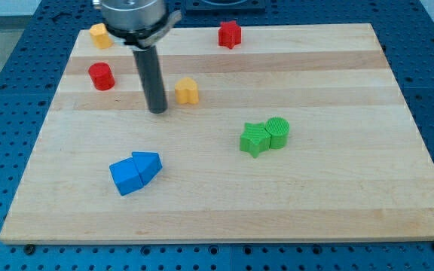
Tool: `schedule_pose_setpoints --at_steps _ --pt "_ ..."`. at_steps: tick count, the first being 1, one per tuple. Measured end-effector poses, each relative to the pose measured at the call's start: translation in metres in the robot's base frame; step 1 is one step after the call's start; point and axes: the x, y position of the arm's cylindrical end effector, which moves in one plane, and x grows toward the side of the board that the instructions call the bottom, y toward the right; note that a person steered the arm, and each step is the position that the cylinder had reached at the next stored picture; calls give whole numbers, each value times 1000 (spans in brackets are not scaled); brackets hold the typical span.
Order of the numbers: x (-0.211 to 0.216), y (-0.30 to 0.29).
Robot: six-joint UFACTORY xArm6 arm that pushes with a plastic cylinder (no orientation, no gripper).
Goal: Move the yellow heart slightly right
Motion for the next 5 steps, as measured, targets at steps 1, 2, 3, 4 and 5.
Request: schedule_pose_setpoints --at_steps 1,2,3,4,5 --pt "-7 -20" --pt "-27 1" --pt "-31 41" --pt "-31 65" --pt "-32 66"
